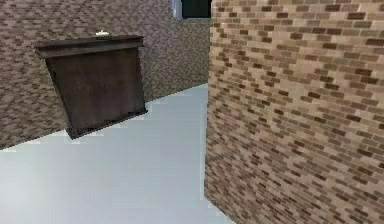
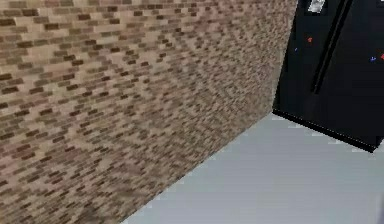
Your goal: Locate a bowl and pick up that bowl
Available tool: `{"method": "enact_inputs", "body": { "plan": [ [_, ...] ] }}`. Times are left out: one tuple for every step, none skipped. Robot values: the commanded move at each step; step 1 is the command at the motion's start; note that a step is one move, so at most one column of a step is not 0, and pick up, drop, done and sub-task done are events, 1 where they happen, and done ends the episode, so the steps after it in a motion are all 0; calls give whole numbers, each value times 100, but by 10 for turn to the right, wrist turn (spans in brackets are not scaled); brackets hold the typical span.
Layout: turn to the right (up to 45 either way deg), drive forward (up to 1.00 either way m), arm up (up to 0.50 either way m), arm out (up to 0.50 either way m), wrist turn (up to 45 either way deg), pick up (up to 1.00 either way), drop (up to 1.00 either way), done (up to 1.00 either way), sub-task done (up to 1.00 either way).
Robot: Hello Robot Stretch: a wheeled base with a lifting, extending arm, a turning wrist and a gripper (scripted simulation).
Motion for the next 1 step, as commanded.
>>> {"method": "enact_inputs", "body": {
  "plan": [
    [0, 20, 0, 0, 0, 0, 0, 0, 0]
  ]
}}
